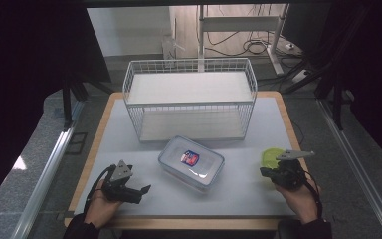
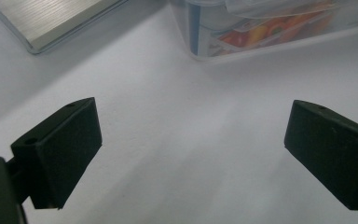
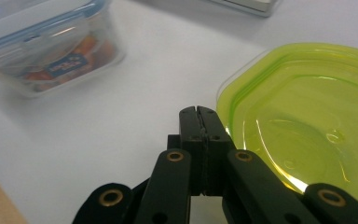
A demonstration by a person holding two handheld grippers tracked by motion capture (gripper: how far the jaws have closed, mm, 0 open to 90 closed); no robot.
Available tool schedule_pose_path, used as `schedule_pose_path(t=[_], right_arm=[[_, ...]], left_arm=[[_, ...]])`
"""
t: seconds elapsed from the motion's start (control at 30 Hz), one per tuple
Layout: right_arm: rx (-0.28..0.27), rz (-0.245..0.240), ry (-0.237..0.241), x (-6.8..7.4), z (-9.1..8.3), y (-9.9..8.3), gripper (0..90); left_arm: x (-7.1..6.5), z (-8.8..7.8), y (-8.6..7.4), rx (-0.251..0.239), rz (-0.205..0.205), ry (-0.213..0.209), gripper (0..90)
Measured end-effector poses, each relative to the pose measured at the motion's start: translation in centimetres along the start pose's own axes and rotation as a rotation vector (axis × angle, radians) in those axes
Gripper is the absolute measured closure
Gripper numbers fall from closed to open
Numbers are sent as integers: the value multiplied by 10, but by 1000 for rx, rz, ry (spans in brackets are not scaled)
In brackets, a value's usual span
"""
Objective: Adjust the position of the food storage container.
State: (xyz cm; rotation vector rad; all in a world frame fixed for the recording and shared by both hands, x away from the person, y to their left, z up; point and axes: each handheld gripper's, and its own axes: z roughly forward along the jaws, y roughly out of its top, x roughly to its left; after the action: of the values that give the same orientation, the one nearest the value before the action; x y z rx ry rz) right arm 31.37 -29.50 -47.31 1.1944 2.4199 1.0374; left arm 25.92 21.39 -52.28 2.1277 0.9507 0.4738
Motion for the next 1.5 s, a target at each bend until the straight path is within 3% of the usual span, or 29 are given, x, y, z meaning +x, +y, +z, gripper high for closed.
schedule_pose_path(t=[0.13,0.2,0.33,0.53,0.57,0.6,0.63,0.73,0.77,0.83,0.87,0.93,0.97,1.07,1.3,1.5], right_arm=[[0,8,-21,-2,-1,0,900],[-8,-9,-25,4,-2,2,900],[-22,-28,-19,13,-1,4,900],[-26,-80,15,38,12,10,867],[-30,-85,19,41,14,11,867],[-30,-85,19,41,14,11,867],[-32,-88,28,46,18,13,868],[-36,-88,45,51,24,14,868],[-28,-90,63,57,31,15,864],[-23,-90,73,60,33,16,859],[-19,-85,87,64,39,17,859],[-17,-76,97,67,42,19,858],[-10,-77,115,72,48,21,858],[-3,-80,131,75,54,22,860],[4,-62,161,80,67,27,900],[13,-54,125,75,72,31,900]], left_arm=[[0,0,1,-3,-21,-10,40],[0,0,2,-1,-42,-16,40],[0,0,4,11,-36,-14,34],[9,6,15,1,-11,32,177],[16,8,19,-19,-44,17,217],[16,8,19,-19,-44,17,249],[24,10,23,-41,-83,-5,292],[33,15,27,-57,-112,-25,435],[42,24,34,-60,-128,-43,493],[45,28,37,-57,-124,-44,542],[49,37,43,-61,-128,-72,660],[50,42,47,-60,-125,-80,745],[50,53,53,-44,-106,-85,773],[49,62,59,-28,-87,-81,802],[48,77,60,-8,-93,-161,846],[43,74,58,3,-104,-185,889]])
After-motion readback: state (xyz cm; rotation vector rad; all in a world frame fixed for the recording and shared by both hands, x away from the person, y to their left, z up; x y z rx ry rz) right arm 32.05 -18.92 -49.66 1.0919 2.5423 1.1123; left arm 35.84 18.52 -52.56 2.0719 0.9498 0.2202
